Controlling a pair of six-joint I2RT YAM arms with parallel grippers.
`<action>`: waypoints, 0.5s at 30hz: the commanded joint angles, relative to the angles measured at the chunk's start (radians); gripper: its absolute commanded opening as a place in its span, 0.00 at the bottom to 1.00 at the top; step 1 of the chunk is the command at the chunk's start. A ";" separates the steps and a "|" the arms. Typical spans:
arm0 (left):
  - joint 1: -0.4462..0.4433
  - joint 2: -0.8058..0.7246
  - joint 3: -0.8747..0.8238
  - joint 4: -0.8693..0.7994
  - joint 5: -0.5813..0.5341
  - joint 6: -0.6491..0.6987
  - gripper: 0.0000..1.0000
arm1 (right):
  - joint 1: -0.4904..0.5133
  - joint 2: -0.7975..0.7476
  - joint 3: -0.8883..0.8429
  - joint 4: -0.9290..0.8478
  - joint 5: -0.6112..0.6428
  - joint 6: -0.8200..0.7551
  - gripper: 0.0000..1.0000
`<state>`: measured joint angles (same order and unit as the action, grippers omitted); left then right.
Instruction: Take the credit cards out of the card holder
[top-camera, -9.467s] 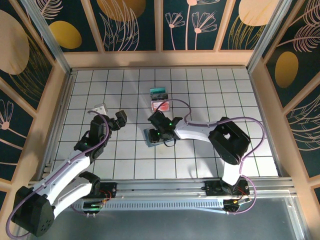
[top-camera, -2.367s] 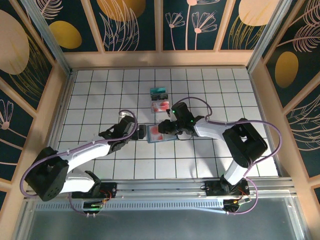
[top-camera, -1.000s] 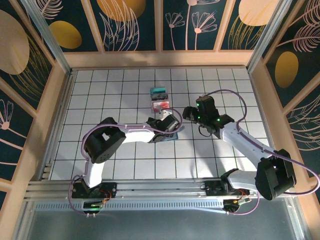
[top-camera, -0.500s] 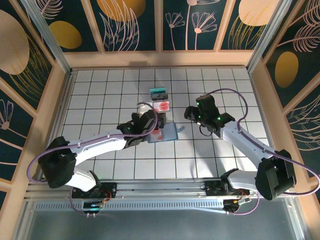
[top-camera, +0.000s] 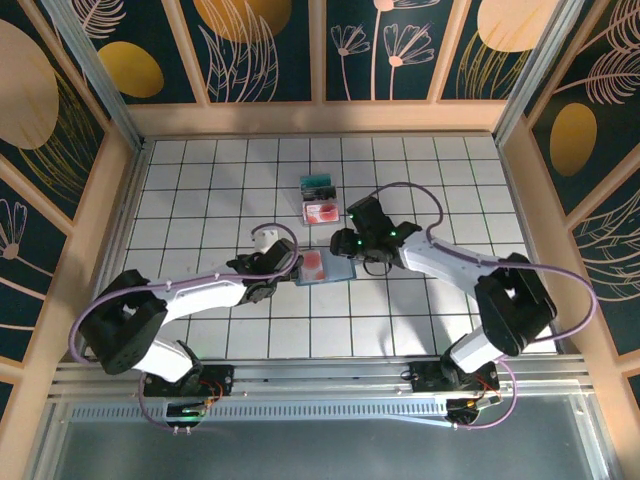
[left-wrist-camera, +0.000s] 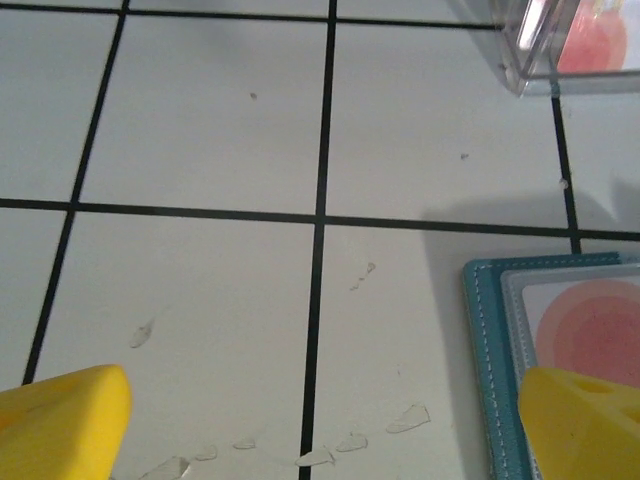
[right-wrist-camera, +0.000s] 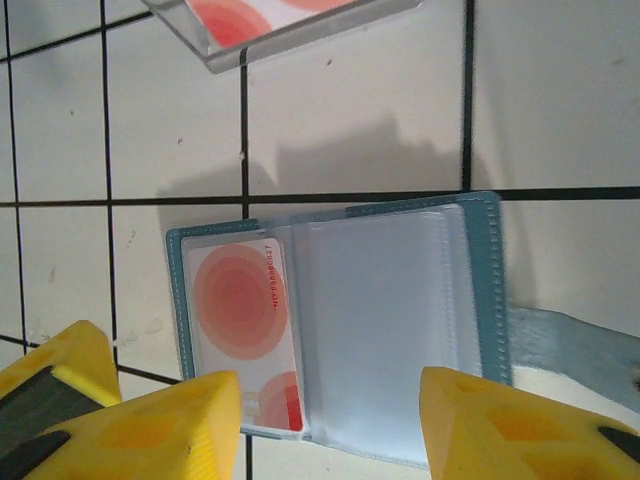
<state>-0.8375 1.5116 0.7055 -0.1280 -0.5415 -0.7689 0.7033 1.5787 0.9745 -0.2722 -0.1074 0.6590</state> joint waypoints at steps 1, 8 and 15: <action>0.008 0.031 0.007 0.054 0.024 -0.017 0.99 | 0.017 0.046 0.048 0.016 -0.064 0.020 0.49; 0.011 0.086 0.000 0.125 0.074 -0.033 0.99 | 0.022 0.118 0.066 0.034 -0.104 0.015 0.43; 0.012 0.122 -0.008 0.114 0.084 -0.051 0.99 | 0.024 0.165 0.073 0.063 -0.145 0.010 0.38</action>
<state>-0.8356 1.6169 0.7055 -0.0235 -0.4671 -0.7921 0.7200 1.7222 1.0168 -0.2344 -0.2192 0.6655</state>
